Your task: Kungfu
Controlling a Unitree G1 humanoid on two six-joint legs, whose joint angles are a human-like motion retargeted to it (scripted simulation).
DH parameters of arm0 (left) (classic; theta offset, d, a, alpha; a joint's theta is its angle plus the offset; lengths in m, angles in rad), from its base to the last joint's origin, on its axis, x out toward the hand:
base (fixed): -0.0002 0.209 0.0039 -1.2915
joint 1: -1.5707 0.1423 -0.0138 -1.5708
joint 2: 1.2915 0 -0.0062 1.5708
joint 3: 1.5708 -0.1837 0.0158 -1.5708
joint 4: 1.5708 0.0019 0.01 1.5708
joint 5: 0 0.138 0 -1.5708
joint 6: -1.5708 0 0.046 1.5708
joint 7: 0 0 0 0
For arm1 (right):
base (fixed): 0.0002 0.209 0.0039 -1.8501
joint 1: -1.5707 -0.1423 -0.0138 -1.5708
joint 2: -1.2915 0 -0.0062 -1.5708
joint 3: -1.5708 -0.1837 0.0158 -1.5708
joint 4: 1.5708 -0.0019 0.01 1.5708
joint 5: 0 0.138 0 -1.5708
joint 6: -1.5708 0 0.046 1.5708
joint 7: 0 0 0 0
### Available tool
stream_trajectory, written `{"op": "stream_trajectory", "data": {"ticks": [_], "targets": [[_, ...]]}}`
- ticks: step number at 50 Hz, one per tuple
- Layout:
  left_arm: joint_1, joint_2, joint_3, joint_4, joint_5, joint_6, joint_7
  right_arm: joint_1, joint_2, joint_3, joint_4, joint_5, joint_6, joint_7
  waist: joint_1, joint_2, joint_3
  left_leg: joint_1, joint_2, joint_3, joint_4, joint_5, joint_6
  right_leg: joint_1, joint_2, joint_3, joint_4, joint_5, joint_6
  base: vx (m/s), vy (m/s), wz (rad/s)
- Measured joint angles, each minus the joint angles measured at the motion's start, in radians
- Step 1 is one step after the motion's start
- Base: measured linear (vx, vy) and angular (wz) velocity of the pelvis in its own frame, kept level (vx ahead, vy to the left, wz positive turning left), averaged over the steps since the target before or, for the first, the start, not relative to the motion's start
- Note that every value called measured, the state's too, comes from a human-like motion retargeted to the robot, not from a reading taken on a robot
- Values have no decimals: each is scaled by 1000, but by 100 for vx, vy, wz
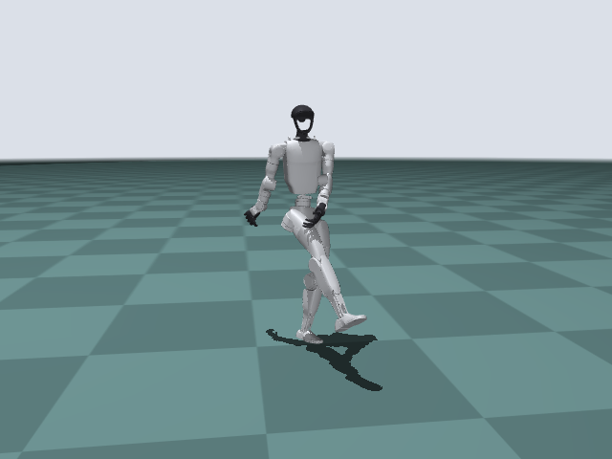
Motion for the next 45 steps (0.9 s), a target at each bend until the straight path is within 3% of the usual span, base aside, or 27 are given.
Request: {"op": "stream_trajectory", "data": {"ticks": [2, 5, 7, 10, 15, 21, 31, 35, 40, 43, 45], "targets": [[13, 50, -85, -102, 151, 10, -78, 181, -1, 2, 0, -10, -22, -3, 19, -1, -27, -3, -9, -12, 11, -10, -5, 1, 17, 34, 3, 27, 12, 29, -25, 16], [70, 38, -83, -131, 364, 40, -131, 411, 40, -95, 0, 0, -107, -167, 49, -17, -98, -14, -39, -43, 14, -27, 7, 7, 22, 19, 1, -5, 48, 26, -28, -14], [86, 31, -69, -129, 360, 23, -142, 514, 54, -159, 0, 12, -144, -226, 64, -30, -137, -12, -67, -59, 11, -38, 18, 26, 36, 8, 5, -17, 67, 28, -31, -46], [107, 32, -71, -123, 260, -3, -138, 594, 45, -211, 0, 74, -155, -195, 86, -45, -179, -14, -112, -71, 19, -60, 40, 61, 51, 14, 17, -29, 100, 22, -15, -68], [157, 30, -46, -134, 216, -15, -159, 532, 28, -270, 0, 218, -115, -126, 142, -30, -222, -40, -178, -90, 38, -71, 40, 109, 61, 36, 36, -49, 155, 22, -5, -82], [233, 89, 51, -280, 345, -101, -133, 286, -2, -251, -36, 288, -267, -303, 212, 11, -244, -41, -195, -45, 24, -75, 16, 135, 43, 8, 59, -85, 176, 24, -7, -67], [304, 379, 272, -837, 446, -189, 91, 141, -69, -60, -758, 312, -447, -382, 250, 96, -277, -4, -179, -66, 71, -97, 21, 97, 6, 79, 166, -91, 157, 40, -15, 17], [217, 503, 338, -1091, 429, -134, 208, 184, -95, -47, -1108, 447, -497, -377, 287, 102, -309, 23, -150, -101, 102, -83, 35, 88, -48, 119, 200, -77, 132, 48, -41, 125], [19, 571, 424, -1332, 419, -52, 350, 223, -123, -59, -1505, 656, -516, -400, 347, 82, -323, 65, -98, -126, 125, -27, 35, 122, -146, 154, 187, -107, 104, 42, -55, 132], [-128, 571, 453, -1391, 446, -25, 456, 202, -129, -54, -1676, 763, -555, -509, 342, 70, -331, 74, -47, -143, 158, -12, 56, 186, -199, 187, 168, -189, 79, 55, -81, 161], [-233, 568, 469, -1389, 476, -21, 521, 156, -138, -44, -1751, 820, -618, -617, 323, 52, -335, 86, -14, -151, 186, -24, 74, 253, -233, 207, 160, -242, 94, 43, -72, 170]]}}
